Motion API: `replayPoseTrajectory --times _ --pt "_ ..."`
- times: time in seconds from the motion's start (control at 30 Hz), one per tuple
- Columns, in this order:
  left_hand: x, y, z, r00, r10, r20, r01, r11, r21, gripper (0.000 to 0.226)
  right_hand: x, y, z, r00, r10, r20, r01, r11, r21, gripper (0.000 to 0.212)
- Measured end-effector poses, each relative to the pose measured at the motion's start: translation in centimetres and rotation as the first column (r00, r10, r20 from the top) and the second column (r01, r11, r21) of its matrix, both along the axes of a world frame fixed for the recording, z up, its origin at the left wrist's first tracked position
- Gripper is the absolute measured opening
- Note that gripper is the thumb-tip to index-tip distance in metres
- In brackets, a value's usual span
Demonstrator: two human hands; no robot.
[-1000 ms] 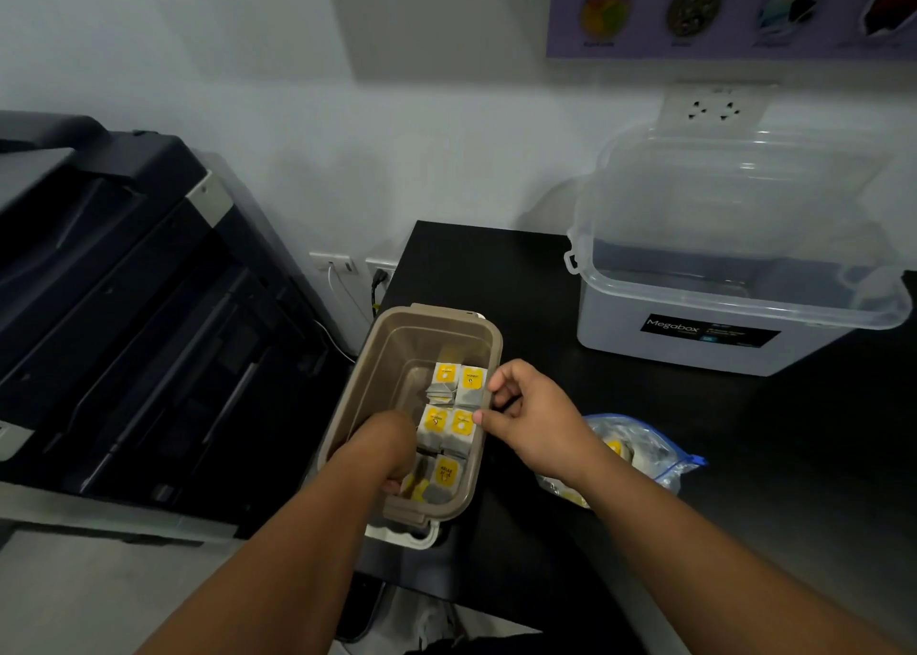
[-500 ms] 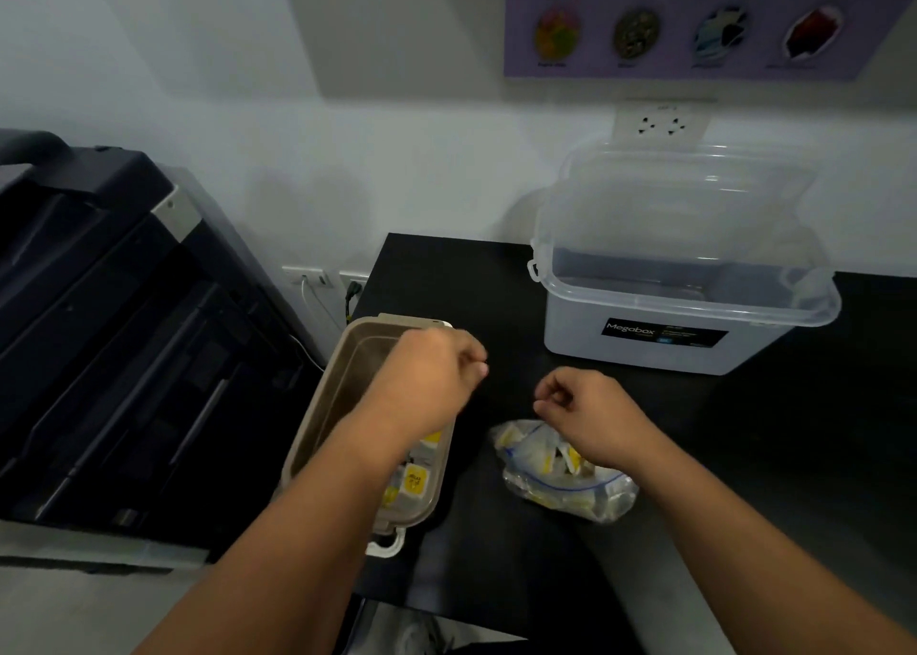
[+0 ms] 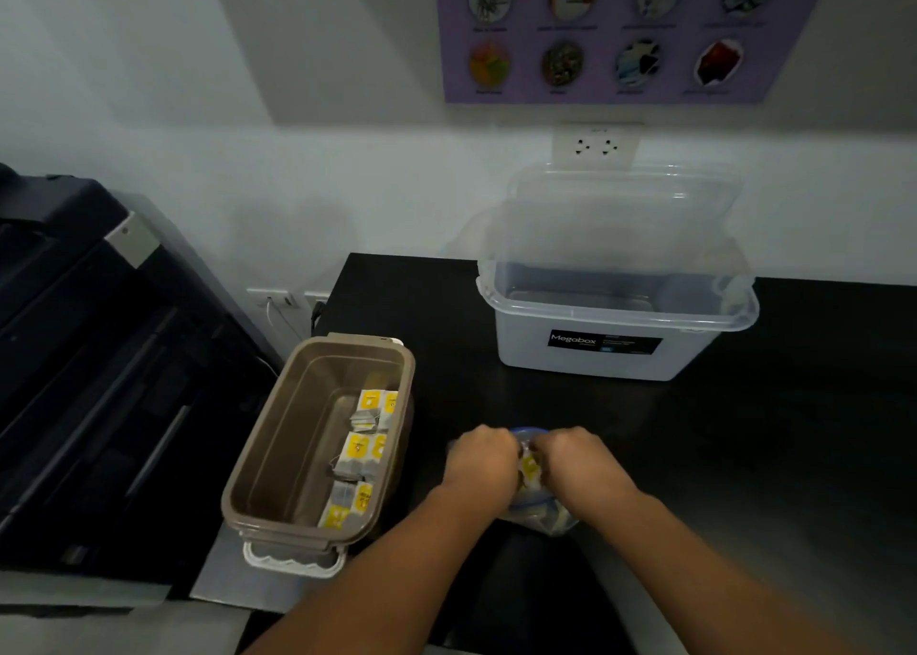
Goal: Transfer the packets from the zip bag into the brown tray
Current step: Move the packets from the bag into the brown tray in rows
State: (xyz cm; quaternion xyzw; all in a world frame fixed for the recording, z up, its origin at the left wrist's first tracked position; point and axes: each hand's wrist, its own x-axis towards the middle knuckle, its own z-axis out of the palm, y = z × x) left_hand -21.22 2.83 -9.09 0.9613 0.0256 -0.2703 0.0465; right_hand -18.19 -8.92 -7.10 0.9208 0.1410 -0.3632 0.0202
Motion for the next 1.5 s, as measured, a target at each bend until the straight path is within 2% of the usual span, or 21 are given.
replayPoseTrajectory --times 0.07,0.13,0.2,0.3,0.37,0.5,0.63,0.67,0.73,0.8,0.93,1.07,1.23,1.37,1.5 --pt "-0.6 -0.4 -0.9 0.997 0.001 0.074 -0.003 1.0 0.025 0.027 0.9 0.7 0.0 0.986 -0.097 -0.139 0.089 0.994 -0.065 0.064" --pt "-0.6 -1.2 -1.4 0.997 0.009 0.081 -0.014 0.998 0.057 0.034 1.8 1.3 -0.4 0.926 -0.292 -0.241 0.279 0.956 -0.09 0.061" --pt "-0.4 -1.9 -1.6 0.999 0.025 0.039 -0.029 0.995 0.098 0.036 2.1 1.5 -1.0 0.857 -0.443 -0.264 0.429 0.897 -0.111 0.053" --pt "0.3 -2.4 -1.6 0.996 0.054 -0.07 -0.044 0.991 0.128 0.039 2.3 1.4 -1.6 0.829 -0.486 -0.276 0.472 0.874 -0.117 0.054" --pt "0.4 -2.5 -1.7 0.992 0.078 -0.1 -0.069 0.993 0.096 0.041 2.5 1.1 -2.0 0.842 -0.468 -0.267 0.456 0.883 -0.11 0.055" --pt "-0.2 -2.4 -2.0 0.989 0.148 0.027 -0.149 0.989 0.013 0.037 2.5 0.7 -2.3 0.916 -0.329 -0.229 0.309 0.944 -0.12 0.067" --pt "-0.6 -2.0 -1.3 0.972 0.232 0.039 -0.227 0.968 -0.108 0.028 2.2 0.3 -2.1 0.962 -0.204 -0.179 0.193 0.978 -0.076 0.068" --pt "-0.6 -1.9 -1.2 0.96 0.275 0.045 -0.265 0.95 -0.164 0.024 1.8 -0.3 -2.0 0.979 -0.154 -0.137 0.153 0.988 -0.018 0.06" --pt "-0.8 -1.4 -0.9 0.926 0.374 0.057 -0.343 0.892 -0.295 0.017 0.5 -2.0 -2.5 0.994 -0.035 0.1 0.015 0.98 0.199 0.03" --pt "-1.2 -0.9 -0.6 0.873 0.483 0.068 -0.412 0.806 -0.425 0.012 -0.7 -3.7 -2.7 0.966 -0.028 0.257 -0.068 0.932 0.356 0.022" --pt "-2.1 -0.3 0.0 0.815 0.574 0.074 -0.427 0.683 -0.593 0.003 -0.3 -4.0 -3.3 0.969 0.031 0.245 -0.121 0.924 0.363 0.026" --pt "-2.6 -0.2 0.3 0.798 0.599 0.067 -0.416 0.628 -0.658 0.02 0.0 -3.5 -4.2 0.965 0.108 0.24 -0.183 0.931 0.315 0.028" --pt "-2.6 0.3 0.6 0.761 0.648 0.045 -0.43 0.554 -0.712 0.026 0.5 -2.8 -4.6 0.965 0.152 0.214 -0.207 0.941 0.266 0.027" --pt "-2.4 1.2 1.4 0.766 0.641 0.036 -0.424 0.546 -0.723 0.035 0.6 -2.7 -4.9 0.963 0.156 0.219 -0.212 0.942 0.26 0.029" --pt "-2.3 2.4 3.3 0.806 0.588 0.074 -0.363 0.588 -0.723 0.046 0.3 -2.5 -4.9 0.966 0.108 0.233 -0.17 0.95 0.262 0.027"
